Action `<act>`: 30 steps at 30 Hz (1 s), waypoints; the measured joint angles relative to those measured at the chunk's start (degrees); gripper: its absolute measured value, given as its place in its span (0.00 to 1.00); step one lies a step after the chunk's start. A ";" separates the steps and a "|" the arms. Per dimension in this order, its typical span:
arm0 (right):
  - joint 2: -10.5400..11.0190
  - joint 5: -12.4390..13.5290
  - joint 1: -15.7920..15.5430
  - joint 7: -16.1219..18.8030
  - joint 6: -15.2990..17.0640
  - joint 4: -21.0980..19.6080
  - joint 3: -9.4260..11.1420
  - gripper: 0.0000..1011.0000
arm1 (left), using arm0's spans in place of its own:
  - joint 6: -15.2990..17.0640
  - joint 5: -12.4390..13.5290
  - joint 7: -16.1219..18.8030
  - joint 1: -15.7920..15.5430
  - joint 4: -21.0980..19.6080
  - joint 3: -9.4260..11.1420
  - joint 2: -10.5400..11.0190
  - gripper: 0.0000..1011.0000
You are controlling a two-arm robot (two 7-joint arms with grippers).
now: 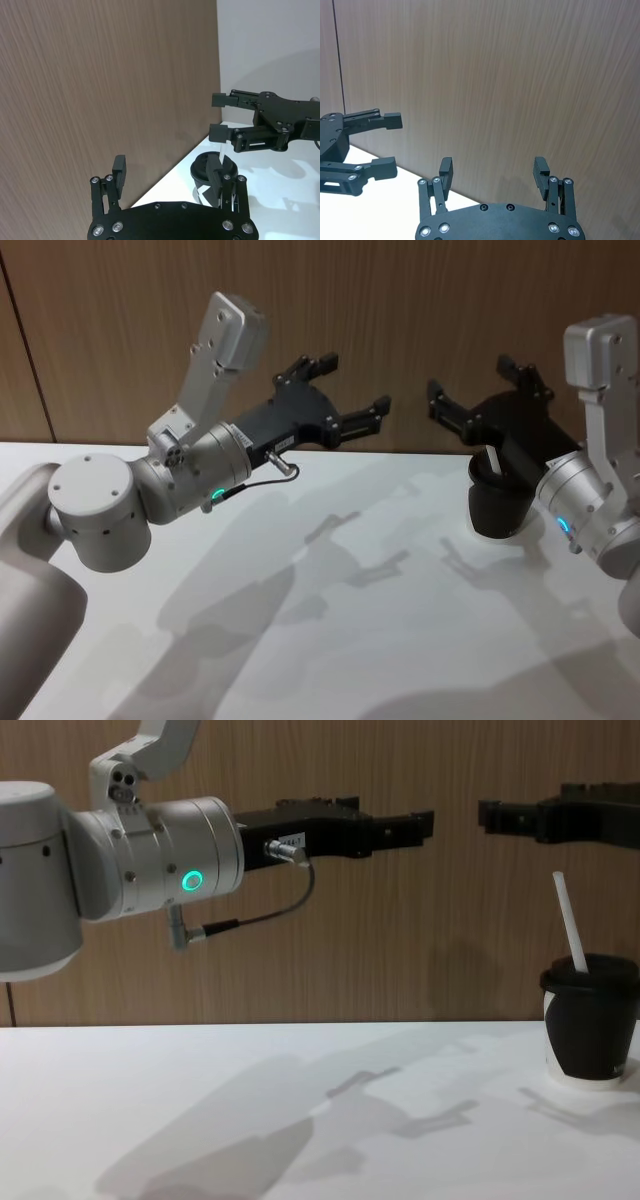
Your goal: Pick up the straw with one hand, pass it to the other hand, and insert it into the cup.
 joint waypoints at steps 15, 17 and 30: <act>-0.64 -0.19 -0.16 0.19 -0.08 -0.10 -0.09 0.99 | -0.34 0.11 0.16 -0.74 0.48 0.46 -0.02 0.99; -0.68 -0.21 -0.17 0.21 -0.08 -0.11 -0.10 0.99 | -0.35 0.11 0.18 -0.78 0.50 0.48 -0.02 0.99; -0.80 -0.26 -0.23 0.23 -0.08 -0.11 -0.12 0.99 | -0.42 0.11 0.26 -0.92 0.60 0.57 -0.02 0.99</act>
